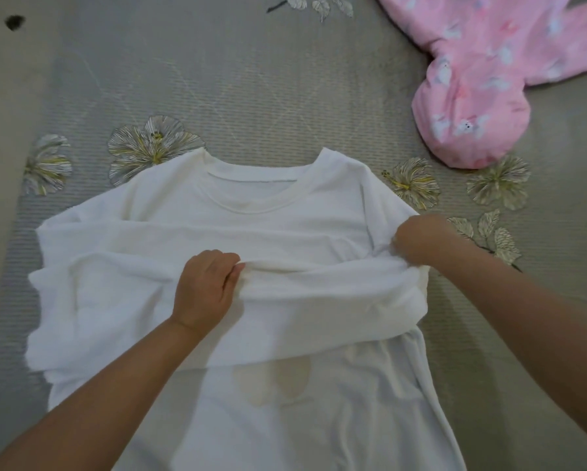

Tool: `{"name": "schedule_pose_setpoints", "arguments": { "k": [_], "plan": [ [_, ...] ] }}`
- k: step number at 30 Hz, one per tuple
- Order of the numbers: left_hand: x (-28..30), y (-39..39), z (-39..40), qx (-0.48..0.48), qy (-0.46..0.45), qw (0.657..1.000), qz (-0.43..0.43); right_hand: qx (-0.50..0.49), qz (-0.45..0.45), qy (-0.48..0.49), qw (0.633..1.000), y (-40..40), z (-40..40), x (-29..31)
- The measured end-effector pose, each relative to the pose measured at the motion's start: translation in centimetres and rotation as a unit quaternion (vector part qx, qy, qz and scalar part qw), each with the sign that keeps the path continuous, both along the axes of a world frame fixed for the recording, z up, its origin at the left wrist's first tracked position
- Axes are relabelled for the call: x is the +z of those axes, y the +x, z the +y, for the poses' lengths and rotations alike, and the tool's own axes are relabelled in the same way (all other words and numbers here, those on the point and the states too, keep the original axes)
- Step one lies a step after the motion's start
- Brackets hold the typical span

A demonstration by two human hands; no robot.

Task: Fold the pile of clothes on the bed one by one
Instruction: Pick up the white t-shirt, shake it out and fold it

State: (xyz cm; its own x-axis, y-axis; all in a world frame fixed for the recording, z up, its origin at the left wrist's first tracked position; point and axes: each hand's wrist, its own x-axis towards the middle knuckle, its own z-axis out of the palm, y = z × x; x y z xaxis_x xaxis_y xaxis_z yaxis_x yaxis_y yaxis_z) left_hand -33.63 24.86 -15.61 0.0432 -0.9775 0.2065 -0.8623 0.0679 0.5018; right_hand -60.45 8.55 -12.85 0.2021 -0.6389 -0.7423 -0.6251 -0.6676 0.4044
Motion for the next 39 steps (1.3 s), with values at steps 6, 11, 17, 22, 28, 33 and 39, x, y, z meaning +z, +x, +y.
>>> {"name": "schedule_pose_setpoints", "arguments": {
  "k": [6,11,17,22,28,33,39],
  "plan": [
    [1.4,1.2,-2.7,0.088,0.037,0.995,0.03,-0.134,-0.116,-0.109,0.978,-2.4,0.1,2.0],
    [-0.4,1.5,-4.2,0.144,0.267,0.941,-0.152,-0.097,-0.14,-0.138,0.976,-2.6,1.7,1.5],
    [-1.1,2.5,-3.3,0.124,0.201,0.971,-0.047,-0.009,-0.126,-0.012,0.992,-2.0,0.8,1.0],
    [-1.3,4.1,-1.3,-0.01,0.28,0.955,-0.097,0.026,-0.213,0.061,0.975,-1.5,-0.5,1.2],
    [-1.5,3.7,0.0,-0.017,0.34,0.926,-0.162,0.032,-0.116,0.054,0.991,1.5,-0.4,0.1],
    [-0.5,3.7,0.4,0.038,0.3,0.942,-0.146,-0.008,-0.195,0.032,0.98,0.7,-1.9,0.5],
    [0.0,3.6,-2.6,0.096,0.238,0.959,-0.119,-0.551,-0.529,-0.088,0.639,-4.7,-4.4,1.6]
  ]
}}
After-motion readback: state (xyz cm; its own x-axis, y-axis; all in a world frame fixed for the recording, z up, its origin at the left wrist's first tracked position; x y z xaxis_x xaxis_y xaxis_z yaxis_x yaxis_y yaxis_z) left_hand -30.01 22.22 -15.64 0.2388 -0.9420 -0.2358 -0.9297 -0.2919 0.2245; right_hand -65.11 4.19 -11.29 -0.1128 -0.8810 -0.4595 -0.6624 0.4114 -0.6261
